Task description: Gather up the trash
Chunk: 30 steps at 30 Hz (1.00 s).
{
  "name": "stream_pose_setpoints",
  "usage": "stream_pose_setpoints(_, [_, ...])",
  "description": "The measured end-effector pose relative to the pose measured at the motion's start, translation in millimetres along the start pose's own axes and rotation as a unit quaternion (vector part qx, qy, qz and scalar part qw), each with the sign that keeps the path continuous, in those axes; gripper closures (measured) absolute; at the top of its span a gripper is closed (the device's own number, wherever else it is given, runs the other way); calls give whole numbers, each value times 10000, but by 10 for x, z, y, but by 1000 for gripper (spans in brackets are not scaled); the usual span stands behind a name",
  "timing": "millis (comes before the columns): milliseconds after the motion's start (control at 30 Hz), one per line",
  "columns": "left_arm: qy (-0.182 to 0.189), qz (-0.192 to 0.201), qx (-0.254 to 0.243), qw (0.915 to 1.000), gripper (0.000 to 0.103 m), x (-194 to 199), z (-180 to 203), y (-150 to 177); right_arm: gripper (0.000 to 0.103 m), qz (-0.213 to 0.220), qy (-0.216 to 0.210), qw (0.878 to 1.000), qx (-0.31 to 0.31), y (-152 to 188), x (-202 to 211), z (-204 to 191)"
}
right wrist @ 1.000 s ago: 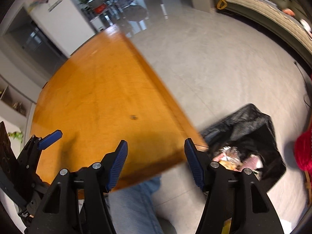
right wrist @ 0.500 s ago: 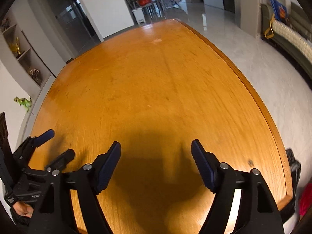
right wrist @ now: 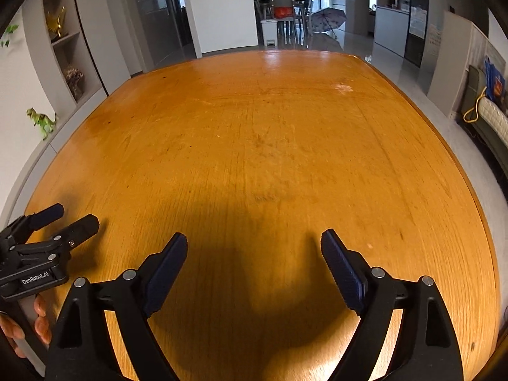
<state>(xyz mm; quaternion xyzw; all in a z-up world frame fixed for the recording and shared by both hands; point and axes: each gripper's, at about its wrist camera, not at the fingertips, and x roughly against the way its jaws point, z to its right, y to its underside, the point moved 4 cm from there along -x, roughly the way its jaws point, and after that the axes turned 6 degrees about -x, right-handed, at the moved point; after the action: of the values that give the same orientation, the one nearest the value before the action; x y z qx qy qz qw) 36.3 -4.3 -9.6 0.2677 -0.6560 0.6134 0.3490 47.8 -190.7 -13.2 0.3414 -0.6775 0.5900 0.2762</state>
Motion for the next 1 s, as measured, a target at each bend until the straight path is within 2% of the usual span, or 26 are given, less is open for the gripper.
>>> stream_pose_setpoints(200, [-124, -261, -21, 9996, 6, -149, -27, -76, 17, -54, 181, 9998, 27, -44, -132, -36])
stream_pose_setpoints(367, [-290, -358, -194, 9987, 6, -169, 22, -86, 10, -102, 222, 9997, 41, -57, -163, -44])
stream_pose_setpoints(433, [-281, -359, -188, 9988, 6, -184, -16, -85, 3, -153, 289, 9994, 98, -42, -182, -68])
stream_pose_setpoints(533, [-275, -360, -196, 9988, 6, -240, -136, -87, 3, -194, 371, 9990, 126, -37, -196, -78])
stream_pose_setpoints(1000, [-276, -362, -191, 9988, 6, -269, -99, -92, 2, -194, 375, 9990, 130, -33, -218, -60])
